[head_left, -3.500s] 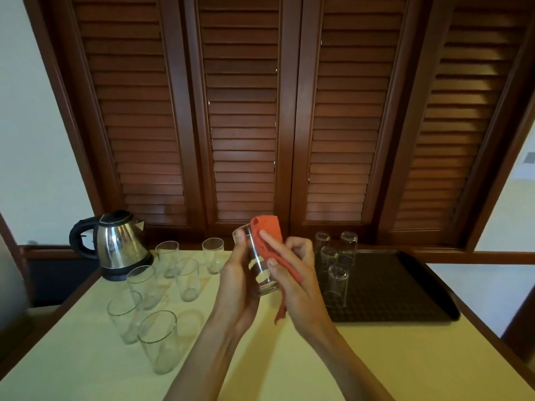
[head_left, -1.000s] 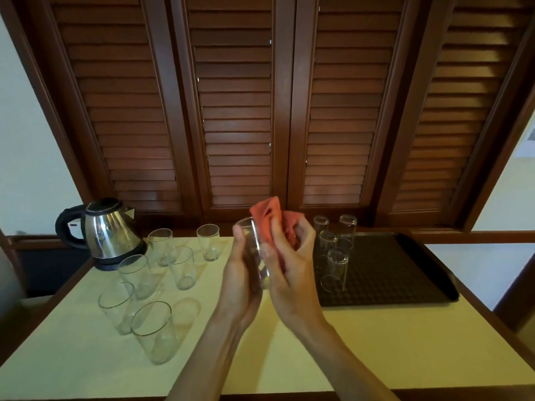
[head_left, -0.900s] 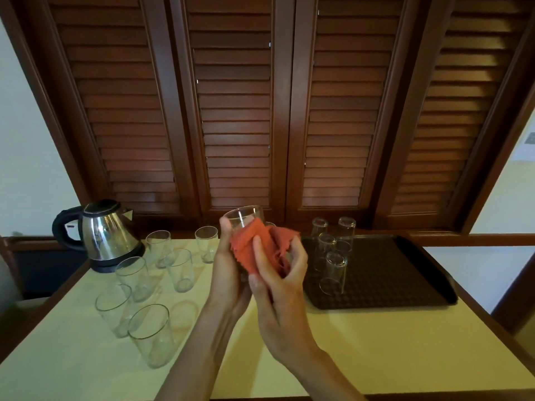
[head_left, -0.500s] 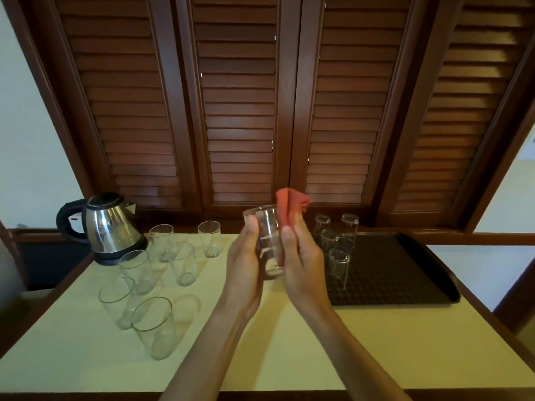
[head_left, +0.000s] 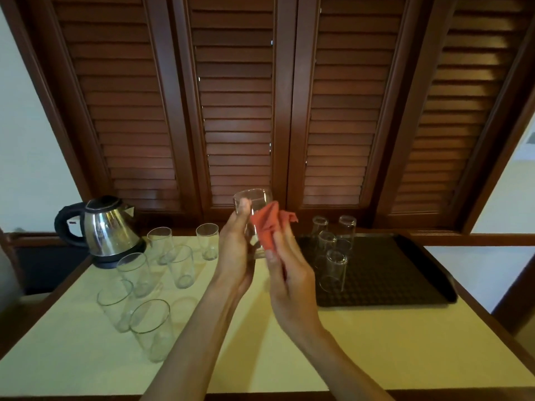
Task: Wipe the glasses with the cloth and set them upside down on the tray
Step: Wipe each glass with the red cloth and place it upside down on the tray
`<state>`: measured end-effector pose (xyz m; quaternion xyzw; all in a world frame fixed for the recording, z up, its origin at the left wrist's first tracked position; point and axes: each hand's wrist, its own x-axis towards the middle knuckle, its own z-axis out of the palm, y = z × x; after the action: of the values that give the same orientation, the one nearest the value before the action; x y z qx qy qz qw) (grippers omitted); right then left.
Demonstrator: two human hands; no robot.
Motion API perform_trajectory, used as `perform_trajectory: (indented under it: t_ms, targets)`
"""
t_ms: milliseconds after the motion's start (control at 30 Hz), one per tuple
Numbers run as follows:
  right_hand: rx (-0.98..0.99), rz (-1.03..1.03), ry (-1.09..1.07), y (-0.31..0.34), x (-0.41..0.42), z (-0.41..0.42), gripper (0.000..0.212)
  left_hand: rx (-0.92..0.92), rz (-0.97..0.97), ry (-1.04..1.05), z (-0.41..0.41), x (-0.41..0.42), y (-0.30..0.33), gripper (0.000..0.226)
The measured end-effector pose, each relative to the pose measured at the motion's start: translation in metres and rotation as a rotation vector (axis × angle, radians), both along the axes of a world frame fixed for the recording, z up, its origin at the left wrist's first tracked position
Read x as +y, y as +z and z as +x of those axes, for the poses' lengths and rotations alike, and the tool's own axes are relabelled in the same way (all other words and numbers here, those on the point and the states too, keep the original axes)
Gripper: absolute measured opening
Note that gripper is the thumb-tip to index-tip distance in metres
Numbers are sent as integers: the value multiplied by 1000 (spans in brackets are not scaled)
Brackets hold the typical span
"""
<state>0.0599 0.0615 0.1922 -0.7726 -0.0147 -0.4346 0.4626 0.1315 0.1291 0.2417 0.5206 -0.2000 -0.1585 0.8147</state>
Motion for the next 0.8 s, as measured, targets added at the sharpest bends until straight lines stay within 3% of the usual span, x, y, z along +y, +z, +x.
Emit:
perform_trajectory:
  t_ms: [100,267,433,600,733,800]
  targets:
    - [-12,143,-50,23,-22,13,40,-64,95,-12,-12,-6,-3,57]
    - [12,-127,-39,-10,2,-7,51,19,140,-40,-11,3,11,60]
    - [-3,166,-59,8,-8,-14,47,-43,224,-164,-34,9,-14,48]
    - [48,53,22,-24,15,-32,54,33,69,-50,-27,14,-26,50]
    - [63,222,50,-9,2,-27,50,27,144,-71,-41,11,-39,47]
    - [55,132,28,-14,6,-31,49,43,161,-87,-43,12,-45,54]
